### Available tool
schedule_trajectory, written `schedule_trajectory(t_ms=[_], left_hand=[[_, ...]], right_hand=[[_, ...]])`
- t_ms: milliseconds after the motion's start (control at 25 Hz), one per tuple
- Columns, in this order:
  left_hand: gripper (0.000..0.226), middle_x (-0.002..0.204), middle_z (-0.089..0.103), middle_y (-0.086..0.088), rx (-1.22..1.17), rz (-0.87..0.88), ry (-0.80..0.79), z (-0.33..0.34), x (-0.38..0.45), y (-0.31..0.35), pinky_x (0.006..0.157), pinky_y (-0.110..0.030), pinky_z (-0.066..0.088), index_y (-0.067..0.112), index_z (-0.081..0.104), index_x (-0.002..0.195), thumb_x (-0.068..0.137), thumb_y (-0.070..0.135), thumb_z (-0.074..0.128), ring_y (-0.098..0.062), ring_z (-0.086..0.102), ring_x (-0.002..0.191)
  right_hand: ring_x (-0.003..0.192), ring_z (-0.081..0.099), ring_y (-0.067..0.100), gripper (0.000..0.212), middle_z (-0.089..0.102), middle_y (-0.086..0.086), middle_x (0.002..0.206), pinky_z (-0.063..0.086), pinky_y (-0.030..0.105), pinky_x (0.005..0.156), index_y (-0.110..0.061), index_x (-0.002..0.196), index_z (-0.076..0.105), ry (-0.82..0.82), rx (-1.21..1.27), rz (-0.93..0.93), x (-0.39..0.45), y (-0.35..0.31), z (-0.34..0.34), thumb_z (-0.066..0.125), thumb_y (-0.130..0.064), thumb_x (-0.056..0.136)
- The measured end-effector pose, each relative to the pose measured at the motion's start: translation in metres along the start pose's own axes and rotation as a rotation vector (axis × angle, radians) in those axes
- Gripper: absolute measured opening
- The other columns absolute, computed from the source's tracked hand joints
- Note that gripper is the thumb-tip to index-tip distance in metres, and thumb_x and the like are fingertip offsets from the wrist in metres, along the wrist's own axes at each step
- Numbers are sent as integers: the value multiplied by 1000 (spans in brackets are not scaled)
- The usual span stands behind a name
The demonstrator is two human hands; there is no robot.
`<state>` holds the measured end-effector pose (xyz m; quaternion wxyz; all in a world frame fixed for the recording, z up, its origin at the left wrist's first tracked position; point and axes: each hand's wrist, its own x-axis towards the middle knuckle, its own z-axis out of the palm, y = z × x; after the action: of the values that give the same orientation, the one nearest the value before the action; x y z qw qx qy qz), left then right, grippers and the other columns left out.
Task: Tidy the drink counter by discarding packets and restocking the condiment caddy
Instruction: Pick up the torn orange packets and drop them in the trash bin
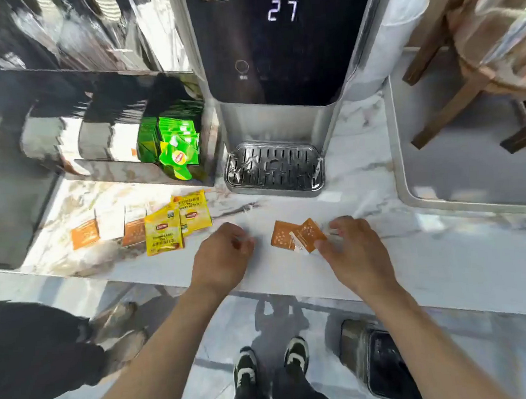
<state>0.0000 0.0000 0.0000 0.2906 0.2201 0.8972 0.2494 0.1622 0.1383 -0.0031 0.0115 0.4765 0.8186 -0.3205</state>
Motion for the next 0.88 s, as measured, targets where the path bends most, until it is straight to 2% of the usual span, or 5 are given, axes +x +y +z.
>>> schedule_trajectory(t_ms=[240,440,640,760,880], left_hand=[[25,92,63,1,112,-82,4,39,22,30,71,-32,45,22,61,84,79,47,61,-24,60,88],[12,99,55,-1,226,-83,-38,44,25,37,76,-34,48,26,58,78,82,36,63,-26,57,94],[19,66,61,-10,-589,-201,-163,17,18,19,54,-28,48,-2,61,89,81,13,69,-21,54,58],[21,66,62,-7,-681,-180,-203,2,10,11,53,-27,46,-4,61,95,82,10,68,-16,55,57],[6,67,67,0,-641,-118,-223,-4,-1,2,56,-29,45,10,68,88,85,8,64,-16,56,60]], right_hand=[[108,48,28,53,51,4,112,44,39,86,-17,110,54,-1,-107,125,26,-9,20,63,-57,75],[96,55,27,24,55,2,104,46,36,78,-20,95,57,10,-105,159,29,-10,20,64,-38,80],[73,61,8,16,66,-9,78,40,25,60,-24,83,60,-22,489,296,18,-7,5,73,-29,76],[58,58,0,12,68,-3,76,41,11,52,-17,86,65,-14,737,310,3,-12,-2,72,-13,76],[59,57,1,12,67,0,77,42,14,52,-15,88,68,19,869,355,-25,-13,-9,63,-5,83]])
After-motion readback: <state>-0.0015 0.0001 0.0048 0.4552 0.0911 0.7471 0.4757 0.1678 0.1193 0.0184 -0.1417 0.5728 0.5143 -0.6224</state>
